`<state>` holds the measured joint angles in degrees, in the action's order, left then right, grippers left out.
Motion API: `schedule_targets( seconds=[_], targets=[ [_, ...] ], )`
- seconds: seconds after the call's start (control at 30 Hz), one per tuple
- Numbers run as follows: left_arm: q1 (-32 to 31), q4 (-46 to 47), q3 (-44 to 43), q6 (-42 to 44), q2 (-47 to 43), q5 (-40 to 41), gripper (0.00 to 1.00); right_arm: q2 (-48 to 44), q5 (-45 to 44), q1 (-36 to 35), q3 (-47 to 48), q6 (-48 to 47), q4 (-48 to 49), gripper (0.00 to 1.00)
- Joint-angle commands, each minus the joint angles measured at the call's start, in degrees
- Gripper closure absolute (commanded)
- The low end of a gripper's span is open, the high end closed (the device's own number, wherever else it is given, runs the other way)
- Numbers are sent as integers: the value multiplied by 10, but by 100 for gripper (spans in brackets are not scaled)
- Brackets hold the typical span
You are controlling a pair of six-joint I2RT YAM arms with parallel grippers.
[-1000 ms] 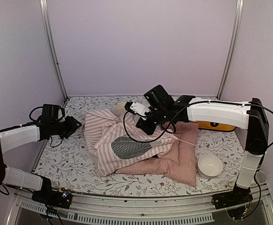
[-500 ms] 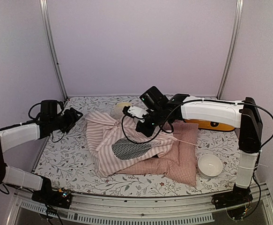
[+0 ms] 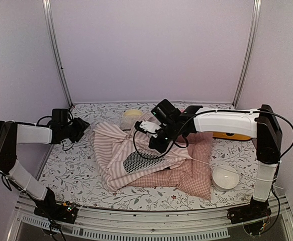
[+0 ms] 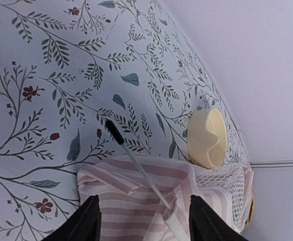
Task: Set up the pet tent
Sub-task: Adjust the tent at the center of the board, then pick up the tent pole from the tent.
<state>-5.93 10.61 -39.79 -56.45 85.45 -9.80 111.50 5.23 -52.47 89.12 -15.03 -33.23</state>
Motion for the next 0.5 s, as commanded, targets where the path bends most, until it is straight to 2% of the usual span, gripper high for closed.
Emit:
schedule_targets(
  seconds=[0.0,0.1,0.27,0.4,0.47],
  targets=[
    [25,59,-16,-28,40,15,43,-31,10,3,-15,1,-23,100],
    [38,70,-35,-27,73,3,48,-36,13,4,-19,2,-22,100],
    [54,85,-59,-30,104,-20,67,-40,13,4,-24,8,-22,100],
    [58,90,-70,-31,117,-38,94,-42,13,4,-24,10,-21,100],
    [58,93,-71,-32,121,-52,100,-43,13,4,-21,10,-21,100]
  ],
)
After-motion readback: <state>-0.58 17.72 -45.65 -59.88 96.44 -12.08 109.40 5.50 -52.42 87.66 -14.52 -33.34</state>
